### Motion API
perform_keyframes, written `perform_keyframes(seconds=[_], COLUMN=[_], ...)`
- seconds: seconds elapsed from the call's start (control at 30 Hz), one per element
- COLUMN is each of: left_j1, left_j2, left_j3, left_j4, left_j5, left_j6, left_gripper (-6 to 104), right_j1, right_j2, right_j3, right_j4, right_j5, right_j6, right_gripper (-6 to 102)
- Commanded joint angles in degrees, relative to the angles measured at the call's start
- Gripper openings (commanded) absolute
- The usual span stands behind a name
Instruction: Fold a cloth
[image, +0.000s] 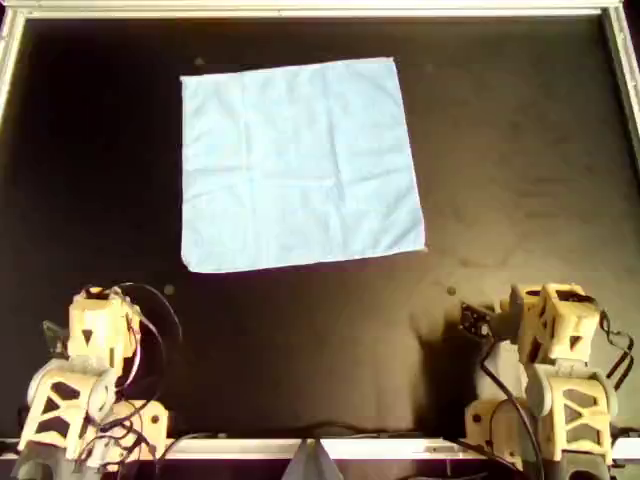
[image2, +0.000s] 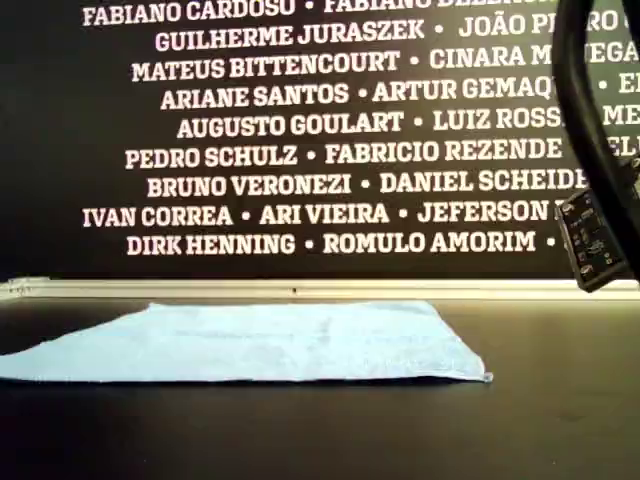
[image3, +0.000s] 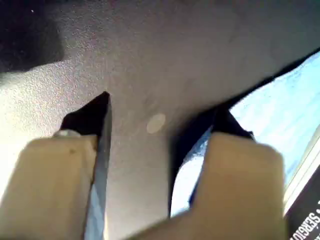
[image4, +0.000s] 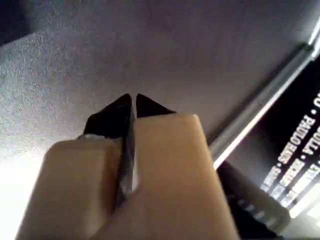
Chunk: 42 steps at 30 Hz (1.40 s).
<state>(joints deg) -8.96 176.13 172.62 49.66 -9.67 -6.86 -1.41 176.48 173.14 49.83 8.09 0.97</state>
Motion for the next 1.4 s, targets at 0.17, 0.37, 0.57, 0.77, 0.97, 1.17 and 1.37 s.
perform_keyframes(seconds=[0.17,0.37,0.57,0.77,0.97,1.17,1.37], left_j1=[-0.79,-0.79,-0.79,-0.97,-0.97,-0.97,-1.05], left_j2=[0.53,0.53,0.53,0.53,0.53,0.53,0.53], left_j3=[-0.7,-0.7,-0.7,-0.7,-0.7,-0.7,-0.88], left_j4=[-0.18,-0.18,-0.18,-0.18,-0.18,-0.18,-0.26], left_j5=[0.09,0.09,0.09,0.18,0.26,0.26,0.26], left_j6=[0.0,0.0,0.0,0.35,-0.26,-0.09,0.53], left_gripper=[71,71,71,71,71,71,72], right_j1=[-0.35,-0.35,-0.35,-0.35,-0.35,-0.44,-0.26], right_j2=[2.37,2.37,2.37,2.29,2.29,2.29,2.29], right_j3=[0.7,0.7,0.7,0.7,0.7,0.7,0.44], right_j4=[0.26,0.26,0.26,0.26,0.26,0.18,-5.89], right_j5=[-0.44,-0.44,-0.53,-0.53,-0.53,-0.09,-0.53], right_j6=[0.18,0.18,0.09,0.18,0.18,0.18,0.26], right_gripper=[4,4,4,3,3,3,4])
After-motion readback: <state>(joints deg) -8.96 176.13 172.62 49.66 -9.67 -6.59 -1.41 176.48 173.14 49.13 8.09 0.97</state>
